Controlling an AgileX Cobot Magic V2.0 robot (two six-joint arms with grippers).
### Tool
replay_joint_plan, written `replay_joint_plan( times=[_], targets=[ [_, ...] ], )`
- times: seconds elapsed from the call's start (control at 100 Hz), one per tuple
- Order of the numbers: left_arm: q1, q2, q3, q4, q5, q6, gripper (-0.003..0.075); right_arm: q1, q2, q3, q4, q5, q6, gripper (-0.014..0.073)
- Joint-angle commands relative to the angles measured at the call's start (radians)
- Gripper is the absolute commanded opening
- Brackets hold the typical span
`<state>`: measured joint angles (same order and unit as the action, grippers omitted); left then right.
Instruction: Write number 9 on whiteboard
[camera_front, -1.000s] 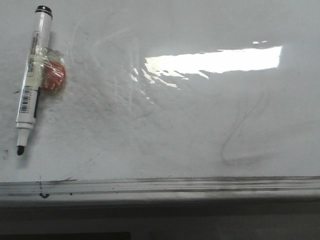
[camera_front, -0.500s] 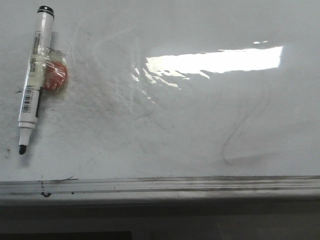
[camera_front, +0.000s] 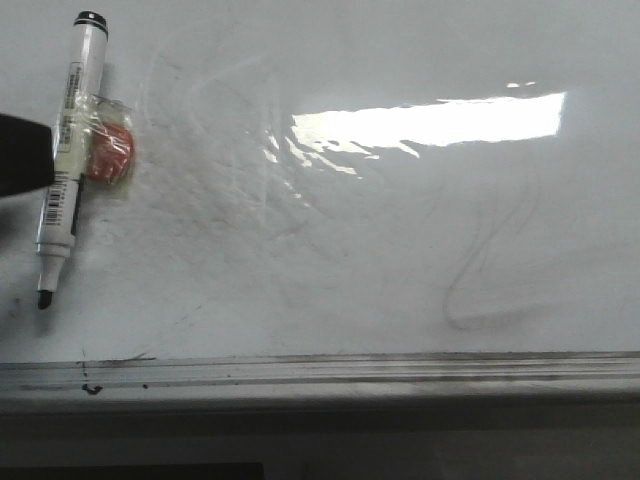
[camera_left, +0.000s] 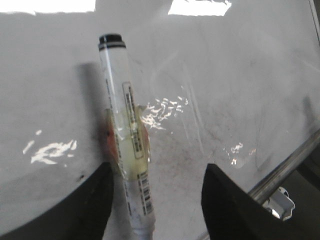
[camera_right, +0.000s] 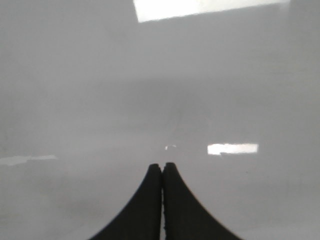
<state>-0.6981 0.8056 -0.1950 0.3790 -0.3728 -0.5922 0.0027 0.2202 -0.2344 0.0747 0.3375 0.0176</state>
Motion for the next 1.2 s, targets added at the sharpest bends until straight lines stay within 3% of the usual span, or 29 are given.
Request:
replay_joint_plan(
  times=[0.0,0.33,0.42,0.61,0.75,0.87,1.01,1.1,1.19],
  targets=[
    [-0.021,0.027,-0.034,-0.029,-0.043,-0.010,0.0368,0.002,0.018,-0.033,-0.002,-0.074,-0.006,-0.0063],
    [-0.021,0.141,-0.034,-0.123,-0.041,-0.010,0.0352,0.019,0.018,-0.033,-0.002,-0.070,-0.006,-0.0063],
    [-0.021,0.167,-0.034,-0.132,-0.041,-0.010,0.0270,0.060,0.018,-0.033,-0.002,-0.054,-0.006,-0.0063],
    [-0.021,0.185,-0.034,-0.132,-0.046,-0.010,-0.0021,0.180,0.018,-0.037,0.001,-0.016,-0.006,-0.0063],
    [-0.021,0.185,-0.034,-0.119,-0.082,-0.010,-0.0020,0.273,0.047,-0.059,0.037,0.024,-0.006,-0.0063],
    [-0.021,0.185,-0.034,-0.010,-0.164,-0.010,-0.0020,0.372,0.129,-0.124,0.049,0.085,-0.055,-0.0053],
    [-0.021,0.185,-0.041,0.145,-0.218,-0.002,-0.0020,0.531,0.232,-0.217,0.087,0.076,-0.170,0.0090],
    [-0.021,0.185,-0.064,0.324,-0.218,0.001,-0.0020,0.665,0.319,-0.286,0.090,0.062,-0.193,0.0225],
    [-0.021,0.185,-0.094,0.500,-0.218,0.001,-0.0020,0.779,0.400,-0.338,0.090,0.035,-0.193,0.0292]
  ],
)
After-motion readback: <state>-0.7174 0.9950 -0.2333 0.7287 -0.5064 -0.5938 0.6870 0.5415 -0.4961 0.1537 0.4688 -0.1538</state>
